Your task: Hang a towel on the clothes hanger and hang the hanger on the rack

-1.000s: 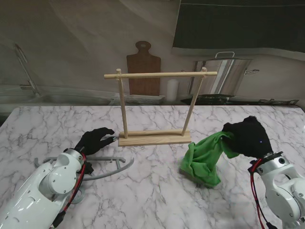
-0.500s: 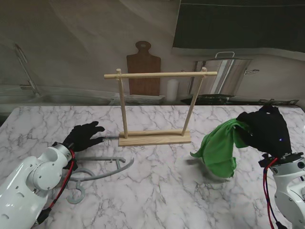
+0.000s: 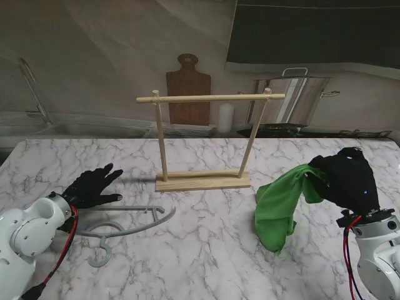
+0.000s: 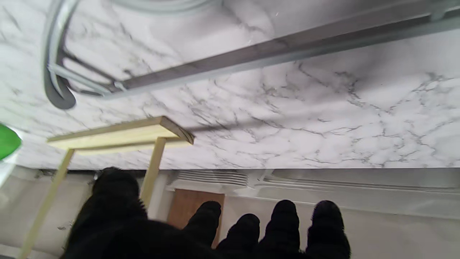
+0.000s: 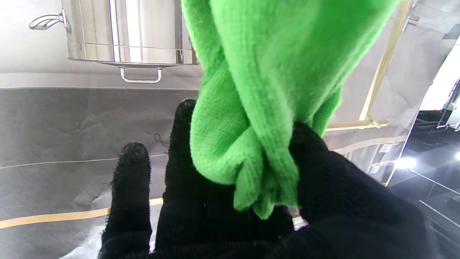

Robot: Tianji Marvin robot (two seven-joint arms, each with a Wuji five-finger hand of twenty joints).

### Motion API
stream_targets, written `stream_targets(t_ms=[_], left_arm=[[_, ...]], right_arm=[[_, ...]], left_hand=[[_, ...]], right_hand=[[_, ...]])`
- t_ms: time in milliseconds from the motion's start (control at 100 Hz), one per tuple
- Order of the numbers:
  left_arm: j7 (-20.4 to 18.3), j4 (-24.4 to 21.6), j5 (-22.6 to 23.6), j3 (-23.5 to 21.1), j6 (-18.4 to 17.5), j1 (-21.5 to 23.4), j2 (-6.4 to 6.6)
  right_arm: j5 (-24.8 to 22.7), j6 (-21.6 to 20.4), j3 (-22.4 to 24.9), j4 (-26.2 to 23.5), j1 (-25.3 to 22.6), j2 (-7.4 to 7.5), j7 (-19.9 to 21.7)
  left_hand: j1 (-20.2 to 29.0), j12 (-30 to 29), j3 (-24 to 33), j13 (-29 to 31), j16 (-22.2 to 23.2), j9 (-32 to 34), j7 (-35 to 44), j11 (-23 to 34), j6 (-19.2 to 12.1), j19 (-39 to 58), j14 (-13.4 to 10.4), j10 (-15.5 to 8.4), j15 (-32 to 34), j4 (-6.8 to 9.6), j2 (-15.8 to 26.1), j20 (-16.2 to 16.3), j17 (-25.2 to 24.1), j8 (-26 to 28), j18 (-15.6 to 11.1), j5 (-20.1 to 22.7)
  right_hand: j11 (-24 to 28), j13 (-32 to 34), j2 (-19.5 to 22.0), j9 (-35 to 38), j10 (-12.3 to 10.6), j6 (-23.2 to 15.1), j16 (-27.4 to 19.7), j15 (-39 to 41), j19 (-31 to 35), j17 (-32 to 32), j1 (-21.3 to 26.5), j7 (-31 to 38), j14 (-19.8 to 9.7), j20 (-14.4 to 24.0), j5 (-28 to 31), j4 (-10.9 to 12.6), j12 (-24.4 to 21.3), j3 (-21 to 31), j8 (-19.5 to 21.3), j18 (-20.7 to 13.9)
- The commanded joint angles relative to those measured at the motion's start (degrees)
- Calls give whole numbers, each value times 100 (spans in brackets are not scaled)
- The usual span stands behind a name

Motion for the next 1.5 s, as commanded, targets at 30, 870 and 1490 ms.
stream_targets(t_ms=[30,870,1490], left_arm=[[-137,118,117,-40,-160,-25,103],[-875,-1163,586,-1241,-673,1311,152],[-1243,-306,1129,-911,-592,907,277]], right_arm=[[1,50,-19,14,-32,-11,19],[54,201,-234,43,-118,-24,-27],[43,406,-474,104,-67,-11,15]], left_hand=[[-565,-115,-108,-300,-189,-184,-143,-61,108,-424,-178,-93,-119,-170,83,-101,-99,-454,-170,-189],[-102,-108,-43,-214,-285,-192,44,-63,445,-500,-8,11,-6,-134,-31,-414,32,246,-287,-153],[-214,-118,24,-303,-299,-206,-221,-62,659,-569,88,224,-23,-88,-1535,-503,-43,-663,-330,-165]], right_hand=[[3,244,424,8,172,-294,20,-90,-135,-150,71,253,-370,56,258,-21,30,41,215,188],[-40,215,428,-1,184,-304,29,-176,-242,-235,96,201,-361,50,275,-7,50,4,226,230],[-54,189,440,-8,178,-300,34,-196,-351,-351,105,180,-365,10,266,-3,59,-17,238,262]])
